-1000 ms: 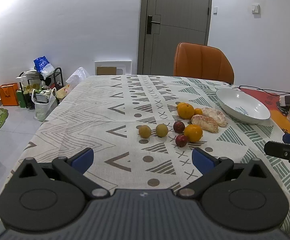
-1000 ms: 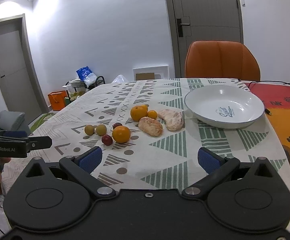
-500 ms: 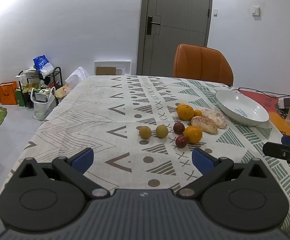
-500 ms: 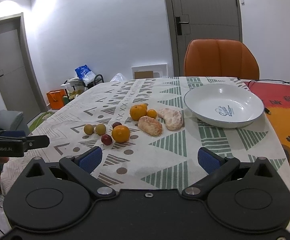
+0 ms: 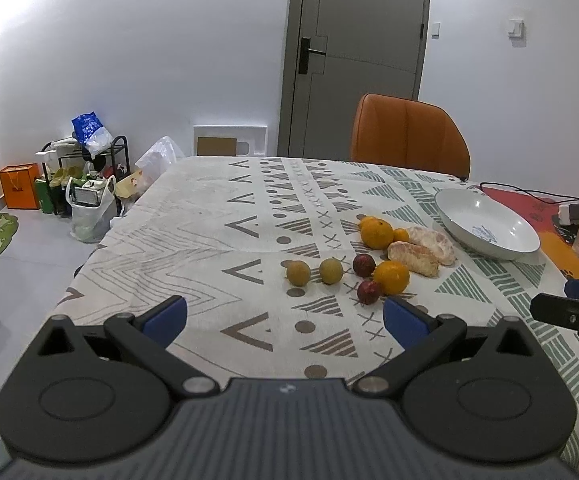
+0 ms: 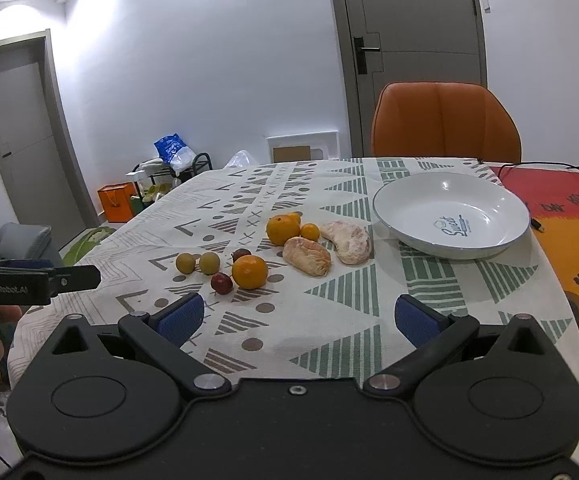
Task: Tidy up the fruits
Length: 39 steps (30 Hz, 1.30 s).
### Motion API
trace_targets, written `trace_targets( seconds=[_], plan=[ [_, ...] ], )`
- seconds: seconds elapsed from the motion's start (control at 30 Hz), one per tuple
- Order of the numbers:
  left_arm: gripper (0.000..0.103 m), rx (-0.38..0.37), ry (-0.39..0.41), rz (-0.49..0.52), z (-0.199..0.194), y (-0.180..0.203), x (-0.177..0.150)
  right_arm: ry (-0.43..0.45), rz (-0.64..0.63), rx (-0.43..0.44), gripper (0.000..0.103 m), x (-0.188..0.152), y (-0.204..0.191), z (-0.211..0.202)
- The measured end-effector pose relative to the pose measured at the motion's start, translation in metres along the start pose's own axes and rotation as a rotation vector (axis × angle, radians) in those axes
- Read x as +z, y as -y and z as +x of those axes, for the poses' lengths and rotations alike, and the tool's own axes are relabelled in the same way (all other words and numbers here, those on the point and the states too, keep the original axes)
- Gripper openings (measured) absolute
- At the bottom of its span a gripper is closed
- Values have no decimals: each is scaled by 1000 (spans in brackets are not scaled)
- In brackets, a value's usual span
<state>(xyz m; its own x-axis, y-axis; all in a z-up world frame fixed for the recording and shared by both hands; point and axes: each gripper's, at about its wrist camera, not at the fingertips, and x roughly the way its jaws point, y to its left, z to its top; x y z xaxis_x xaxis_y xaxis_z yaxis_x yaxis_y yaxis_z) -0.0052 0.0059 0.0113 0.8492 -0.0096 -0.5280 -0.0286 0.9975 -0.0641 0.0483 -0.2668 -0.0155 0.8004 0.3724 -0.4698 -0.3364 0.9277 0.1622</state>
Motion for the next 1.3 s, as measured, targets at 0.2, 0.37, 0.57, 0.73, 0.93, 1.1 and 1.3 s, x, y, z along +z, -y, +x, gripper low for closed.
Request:
trace_targets(
  seconds=[0.2,0.37,0.57,0.73,0.93,1.1,1.3],
  plan=[
    [103,1,8,2,-2,2,1,0,5,4,103,0,0,-1],
    [103,-2,8,8,-3,4,1,9,11,2,103,1,0,-3],
    [103,-2,9,9,-3,3,2,7,15,-2,103,1,2,-3],
    [103,-6,16,-3,-1,2,1,11,13,-1,103,0,3,-2],
    [103,-1,12,-5,9,5,1,35,17,-13,103,0,10,1],
    [103,-7,23,-19,17,6,3,24,28,-17,103,2,19,10],
    [103,-52,29,-12,31,13,3,9,32,1,103,2,27,21]
  ],
)
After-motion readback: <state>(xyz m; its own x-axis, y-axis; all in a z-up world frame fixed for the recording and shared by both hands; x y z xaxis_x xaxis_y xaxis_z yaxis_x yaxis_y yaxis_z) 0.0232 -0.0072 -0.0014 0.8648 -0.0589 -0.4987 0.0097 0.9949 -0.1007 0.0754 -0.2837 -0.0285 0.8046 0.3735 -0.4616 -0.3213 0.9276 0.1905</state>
